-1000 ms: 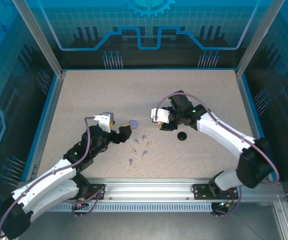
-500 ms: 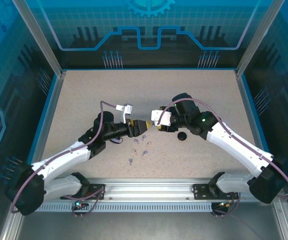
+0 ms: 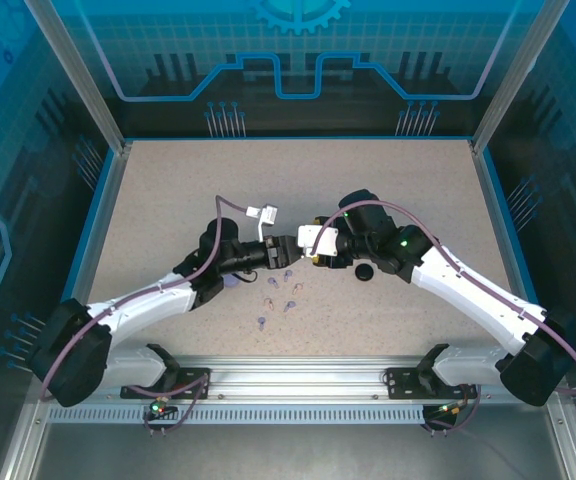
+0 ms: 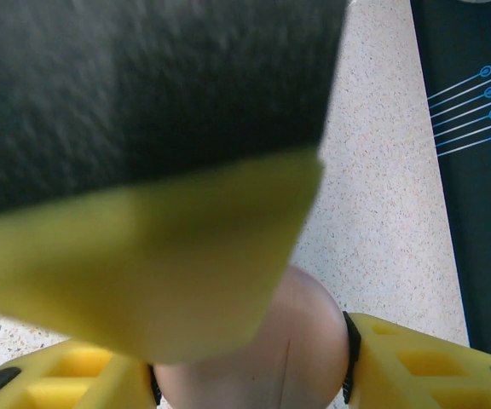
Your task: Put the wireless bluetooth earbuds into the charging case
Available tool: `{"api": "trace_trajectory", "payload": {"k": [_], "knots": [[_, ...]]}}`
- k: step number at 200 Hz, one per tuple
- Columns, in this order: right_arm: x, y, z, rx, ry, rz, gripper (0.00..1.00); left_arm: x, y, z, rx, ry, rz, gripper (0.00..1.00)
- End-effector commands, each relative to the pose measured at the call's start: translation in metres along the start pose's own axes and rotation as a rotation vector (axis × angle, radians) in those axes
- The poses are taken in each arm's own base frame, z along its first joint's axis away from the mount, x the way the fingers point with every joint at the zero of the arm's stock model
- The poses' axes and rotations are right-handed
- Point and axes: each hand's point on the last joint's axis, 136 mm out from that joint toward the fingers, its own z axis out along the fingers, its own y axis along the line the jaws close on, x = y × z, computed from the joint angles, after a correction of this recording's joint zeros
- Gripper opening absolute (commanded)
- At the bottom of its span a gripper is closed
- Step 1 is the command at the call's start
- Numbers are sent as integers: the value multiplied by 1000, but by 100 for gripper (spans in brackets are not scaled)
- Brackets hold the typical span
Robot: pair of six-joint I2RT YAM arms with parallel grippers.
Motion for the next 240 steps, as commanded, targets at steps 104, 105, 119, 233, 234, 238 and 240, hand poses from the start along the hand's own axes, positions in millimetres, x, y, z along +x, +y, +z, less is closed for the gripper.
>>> {"api": "trace_trajectory", "payload": {"k": [104, 105, 119, 233, 234, 238, 240], "knots": [[-11, -1, 2, 6, -20, -3, 53, -1, -16, 17, 44, 40, 35, 41], [-11, -2, 1, 8, -21, -3, 53, -1, -16, 17, 44, 39, 36, 41], [-11, -2, 2, 11, -16, 0, 53, 1, -15, 19, 43, 46, 32, 40], [-4, -8, 2, 11, 15, 75, 62, 3, -17, 17, 42, 47, 61, 24], [-4, -8, 2, 10, 15, 77, 62, 3, -17, 17, 41, 45, 63, 24], [-4, -9, 0, 11, 12, 85, 64, 3, -18, 16, 41, 41, 69, 24], [-4, -9, 0, 11, 10, 89, 64, 2, -19, 15, 41, 39, 72, 23]]}}
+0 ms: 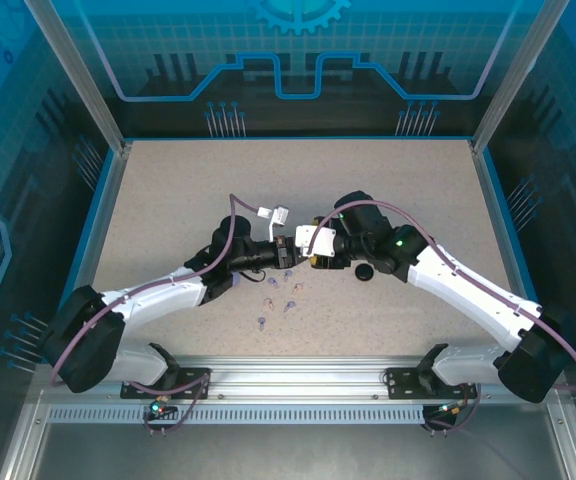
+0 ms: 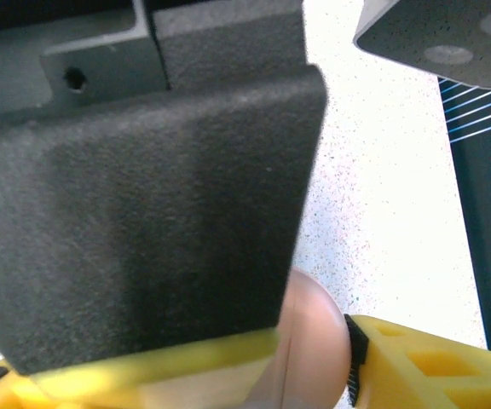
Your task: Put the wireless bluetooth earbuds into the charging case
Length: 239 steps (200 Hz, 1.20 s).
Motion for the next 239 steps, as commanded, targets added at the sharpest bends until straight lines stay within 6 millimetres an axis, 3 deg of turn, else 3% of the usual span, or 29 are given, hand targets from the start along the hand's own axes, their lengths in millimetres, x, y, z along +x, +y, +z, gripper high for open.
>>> {"api": "trace_trajectory", "payload": {"k": [1, 44, 74, 131, 174, 239], "knots": [[-8, -11, -8, 17, -19, 53, 65, -7, -26, -4, 55, -18, 84, 23], [-14, -6, -37, -8, -109, 157, 85, -12, -33, -20, 30, -66, 200, 18], [-26, -1, -66, -6, -235, 234, 100, -13, -43, -33, 34, -103, 385, 15], [-57, -2, -109, -13, -471, 379, 100, -4, -69, -58, 94, -202, 861, 5], [-70, -10, -116, -12, -549, 425, 100, 11, -73, -59, 108, -215, 1114, 0], [-73, 0, -98, -33, -505, 364, 100, 15, -82, -55, 153, -209, 1138, 0]]}}
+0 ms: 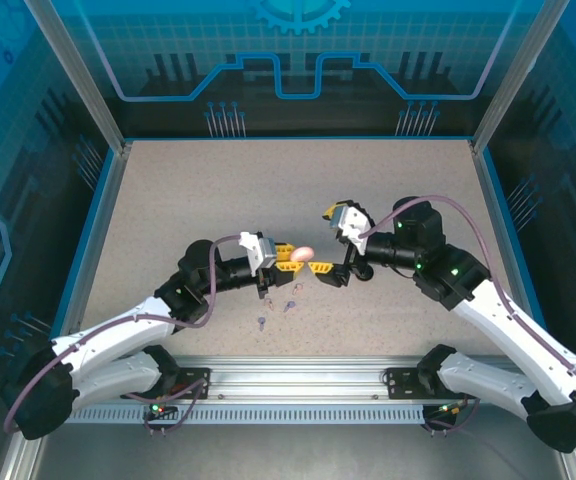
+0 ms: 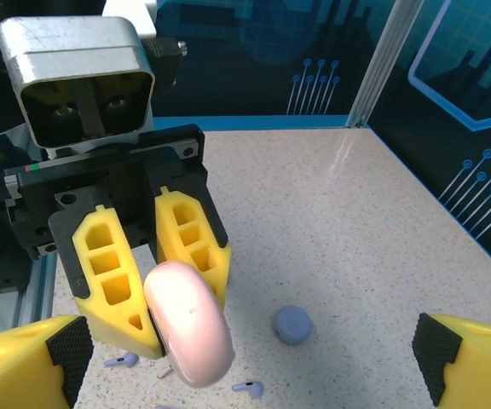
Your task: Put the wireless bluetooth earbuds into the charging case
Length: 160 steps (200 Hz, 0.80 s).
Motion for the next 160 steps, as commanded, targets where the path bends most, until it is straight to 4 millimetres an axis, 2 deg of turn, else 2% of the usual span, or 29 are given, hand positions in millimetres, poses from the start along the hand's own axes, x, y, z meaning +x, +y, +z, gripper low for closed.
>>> {"api": "trace_trajectory", "payload": {"k": [1, 93, 160], "knots": [[-2, 2, 5, -8, -7, -29, 100, -14, -6, 1, 26, -54, 72, 0], [2, -19, 12, 83, 49, -42, 98, -21, -12, 2, 63, -75, 57, 0], [-8, -29, 6, 121, 41, -62, 97, -16, -13, 3, 68, -61, 64, 0]]}}
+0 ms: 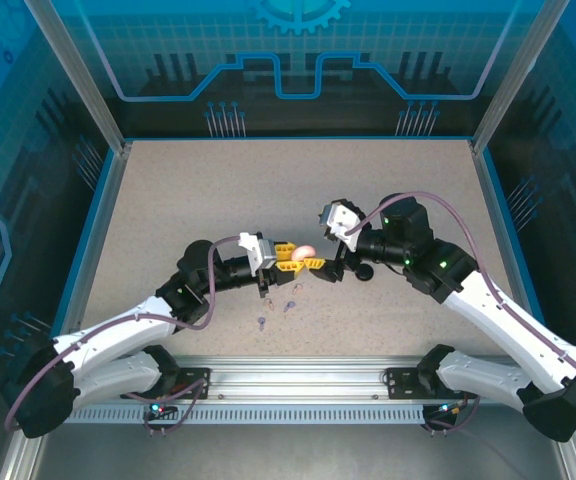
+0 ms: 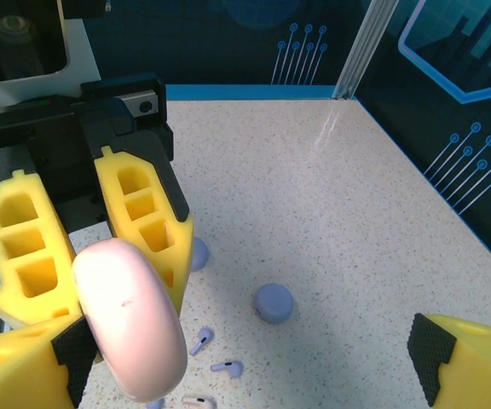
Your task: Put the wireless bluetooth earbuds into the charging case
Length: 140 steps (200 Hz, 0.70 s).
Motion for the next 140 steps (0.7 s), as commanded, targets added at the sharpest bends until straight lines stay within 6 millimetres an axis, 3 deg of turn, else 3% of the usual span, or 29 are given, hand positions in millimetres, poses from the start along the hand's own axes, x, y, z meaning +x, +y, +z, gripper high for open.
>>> {"api": "trace_trajectory", "payload": {"k": [1, 93, 140], "knots": [[-21, -16, -8, 73, -36, -36, 97, -8, -10, 2, 51, -27, 34, 0], [-29, -26, -11, 87, -37, -39, 97, -3, -9, 3, 48, -12, 31, 0], [-36, -16, -23, 51, -82, -29, 98, 1, -5, 1, 16, -9, 26, 0]]}}
